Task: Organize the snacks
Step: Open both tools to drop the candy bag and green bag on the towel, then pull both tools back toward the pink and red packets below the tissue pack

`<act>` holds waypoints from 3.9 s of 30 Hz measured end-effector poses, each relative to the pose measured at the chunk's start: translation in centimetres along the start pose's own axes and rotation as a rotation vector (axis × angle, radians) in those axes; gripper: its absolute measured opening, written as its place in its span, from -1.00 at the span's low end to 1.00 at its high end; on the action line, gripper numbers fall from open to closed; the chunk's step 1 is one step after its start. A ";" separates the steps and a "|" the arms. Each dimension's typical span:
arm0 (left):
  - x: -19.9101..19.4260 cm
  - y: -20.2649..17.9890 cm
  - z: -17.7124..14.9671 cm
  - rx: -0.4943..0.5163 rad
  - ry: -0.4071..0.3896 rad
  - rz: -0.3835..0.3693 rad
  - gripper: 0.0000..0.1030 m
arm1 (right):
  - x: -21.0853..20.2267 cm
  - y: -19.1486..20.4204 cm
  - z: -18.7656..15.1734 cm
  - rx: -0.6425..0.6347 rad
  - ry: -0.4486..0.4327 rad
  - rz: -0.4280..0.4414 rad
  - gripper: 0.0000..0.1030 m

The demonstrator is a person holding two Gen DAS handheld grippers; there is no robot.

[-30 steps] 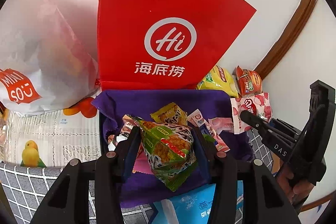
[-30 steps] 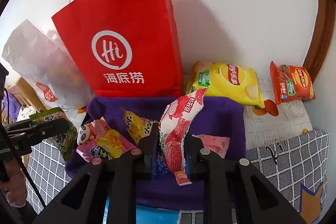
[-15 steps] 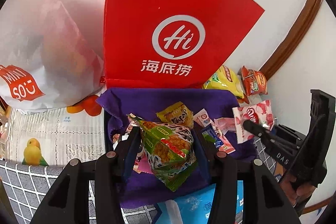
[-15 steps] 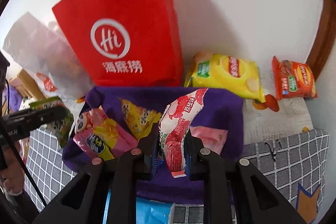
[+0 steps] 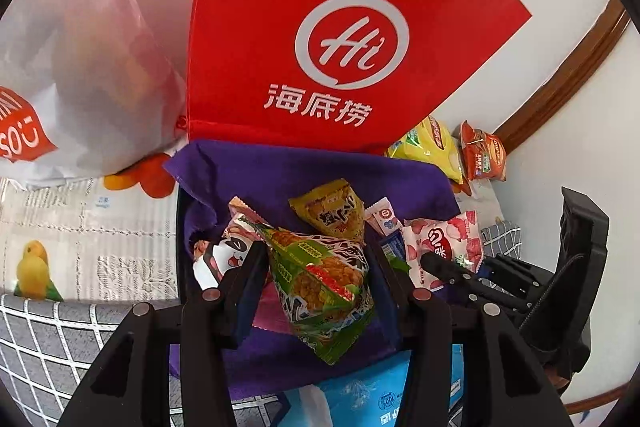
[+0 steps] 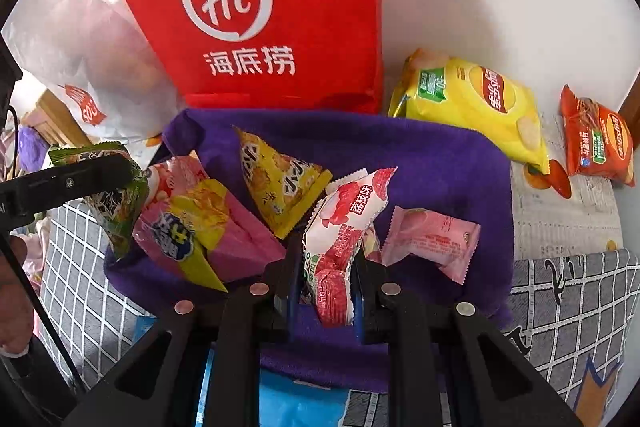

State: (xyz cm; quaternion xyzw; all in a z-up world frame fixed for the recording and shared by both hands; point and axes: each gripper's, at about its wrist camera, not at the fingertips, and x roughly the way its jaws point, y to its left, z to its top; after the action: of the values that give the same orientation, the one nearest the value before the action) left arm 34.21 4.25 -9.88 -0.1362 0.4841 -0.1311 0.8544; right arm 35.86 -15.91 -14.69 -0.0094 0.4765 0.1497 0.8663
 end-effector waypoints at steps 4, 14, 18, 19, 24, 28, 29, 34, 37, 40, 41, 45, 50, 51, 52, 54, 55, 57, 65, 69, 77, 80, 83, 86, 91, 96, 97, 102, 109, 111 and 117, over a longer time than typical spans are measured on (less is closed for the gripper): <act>0.7 -0.2 -0.2 -0.003 0.016 -0.009 -0.08 | 0.7 -0.5 -0.1 0.014 0.023 -0.008 -0.57; 1.4 -1.0 -0.6 0.026 0.032 0.007 -0.08 | -0.2 -1.0 0.0 0.021 -0.013 -0.053 -0.20; 1.8 -1.2 -0.6 0.016 0.032 -0.002 -0.08 | -1.6 -1.2 0.1 0.023 -0.042 -0.060 -0.14; 1.9 -1.2 -0.6 0.014 0.033 -0.001 -0.08 | -2.0 -1.2 0.1 0.025 -0.053 -0.064 -0.10; 2.3 -1.4 -0.6 0.012 0.031 -0.003 -0.08 | -3.6 -1.7 0.3 0.046 -0.095 -0.072 -0.04; 2.6 -1.5 -0.6 0.011 0.036 -0.006 -0.08 | -4.1 -2.3 0.4 0.067 -0.114 -0.071 -0.04; 2.6 -1.5 -0.7 0.012 0.035 -0.005 -0.07 | -4.2 -2.4 0.4 0.070 -0.116 -0.071 -0.04; 3.1 -1.5 -0.9 0.008 0.042 0.001 -0.06 | -4.3 -2.5 0.5 0.075 -0.114 -0.075 -0.04; 3.3 -1.5 -0.9 0.005 0.048 0.005 0.01 | -4.3 -2.5 0.5 0.074 -0.115 -0.077 -0.04; 3.3 -1.7 -0.9 0.008 0.048 0.013 0.06 | -4.4 -2.5 0.5 0.073 -0.116 -0.078 -0.04; 3.3 -1.7 -0.9 0.008 0.049 0.015 0.12 | -4.5 -2.5 0.4 0.073 -0.117 -0.078 -0.04; 3.0 -1.6 -0.7 0.002 0.043 0.030 0.33 | -4.7 -2.5 0.4 0.074 -0.118 -0.078 -0.04; 1.4 -1.6 -0.6 -0.010 0.018 0.003 0.48 | -5.0 -2.0 0.4 0.064 -0.125 -0.083 -0.04; 1.1 -1.7 -0.5 -0.007 0.011 0.002 0.50 | -5.2 -1.7 0.4 0.060 -0.127 -0.089 -0.04; 0.7 -1.8 -0.5 -0.003 0.004 0.004 0.51 | -5.3 -1.5 0.4 0.056 -0.130 -0.093 -0.04; -0.2 -2.0 -0.5 0.007 -0.012 0.002 0.52 | -5.9 -1.0 0.5 0.051 -0.143 -0.097 -0.04; -0.5 -2.1 -0.5 0.010 -0.020 -0.001 0.53 | -6.1 -0.9 0.5 0.050 -0.150 -0.098 -0.03; -1.2 -2.3 -0.5 0.015 -0.033 -0.001 0.53 | -6.9 -0.5 0.3 0.060 -0.169 -0.095 0.03; -4.1 -3.9 -1.2 0.048 -0.090 0.006 0.53 | -10.2 0.8 -2.9 0.063 -0.181 -0.174 0.04; -5.9 -5.4 -2.0 0.096 -0.121 -0.019 0.53 | -12.7 0.8 -5.4 0.070 -0.201 -0.226 0.04; -9.7 -6.8 -4.4 0.120 -0.178 -0.030 0.53 | -16.8 1.6 -10.4 0.072 -0.226 -0.199 0.04; -10.3 -6.2 -5.8 0.128 -0.164 -0.017 0.53 | -17.9 2.2 -12.0 0.077 -0.256 -0.185 0.04; -10.6 -5.0 -7.3 0.121 -0.158 0.038 0.53 | -18.1 2.7 -13.5 0.089 -0.281 -0.169 0.04; -10.4 -3.5 -8.9 0.091 -0.126 0.070 0.53 | -17.0 3.3 -15.1 0.092 -0.250 -0.118 0.04; -10.1 -1.4 -11.8 0.073 -0.094 0.109 0.53 | -13.9 4.4 -17.8 0.081 -0.171 -0.069 0.04; -9.2 -0.1 -14.6 0.057 -0.062 0.128 0.53 | -10.9 5.1 -19.9 0.081 -0.155 -0.034 0.04; -8.9 0.0 -15.1 0.054 -0.057 0.126 0.53 | -10.5 5.1 -20.2 0.082 -0.155 -0.034 0.04; -7.4 0.2 -17.3 0.045 -0.024 0.114 0.53 | -8.4 4.8 -20.6 0.098 -0.139 0.004 0.06; -7.0 0.4 -18.2 0.052 -0.005 0.112 0.53 | -5.5 4.9 -20.4 0.102 -0.091 0.025 0.06; -6.6 0.4 -18.3 0.064 0.003 0.109 0.53 | -4.6 5.2 -20.3 0.089 -0.073 0.029 0.06; -4.8 0.5 -19.2 0.072 0.045 0.096 0.52 | -3.5 6.3 -20.1 0.027 -0.073 -0.018 -0.03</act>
State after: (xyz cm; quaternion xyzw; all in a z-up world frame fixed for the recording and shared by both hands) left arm 15.32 4.36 -15.71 -0.0790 0.5041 -0.1105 0.8529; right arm 15.90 -13.95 -21.92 0.0036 0.4465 0.1357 0.8844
